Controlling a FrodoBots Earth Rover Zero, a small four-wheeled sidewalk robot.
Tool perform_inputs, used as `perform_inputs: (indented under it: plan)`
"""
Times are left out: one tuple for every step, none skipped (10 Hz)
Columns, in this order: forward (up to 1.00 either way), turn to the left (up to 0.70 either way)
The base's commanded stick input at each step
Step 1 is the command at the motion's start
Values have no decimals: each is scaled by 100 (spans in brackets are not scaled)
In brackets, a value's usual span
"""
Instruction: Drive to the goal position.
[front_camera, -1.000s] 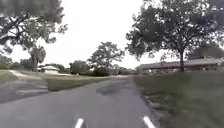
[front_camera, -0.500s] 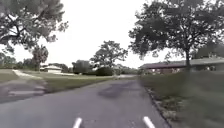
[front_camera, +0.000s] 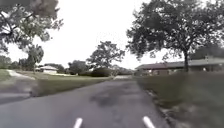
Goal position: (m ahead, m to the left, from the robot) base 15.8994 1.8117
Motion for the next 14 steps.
perform_inputs:
  plan:
    - [69,3]
    - [69,3]
    - [69,3]
    - [69,3]
    - [69,3]
    - [69,3]
    - [69,3]
    - [69,3]
    - [69,3]
    - [69,3]
    - [69,3]
    - [69,3]
    - [69,3]
    - [69,3]
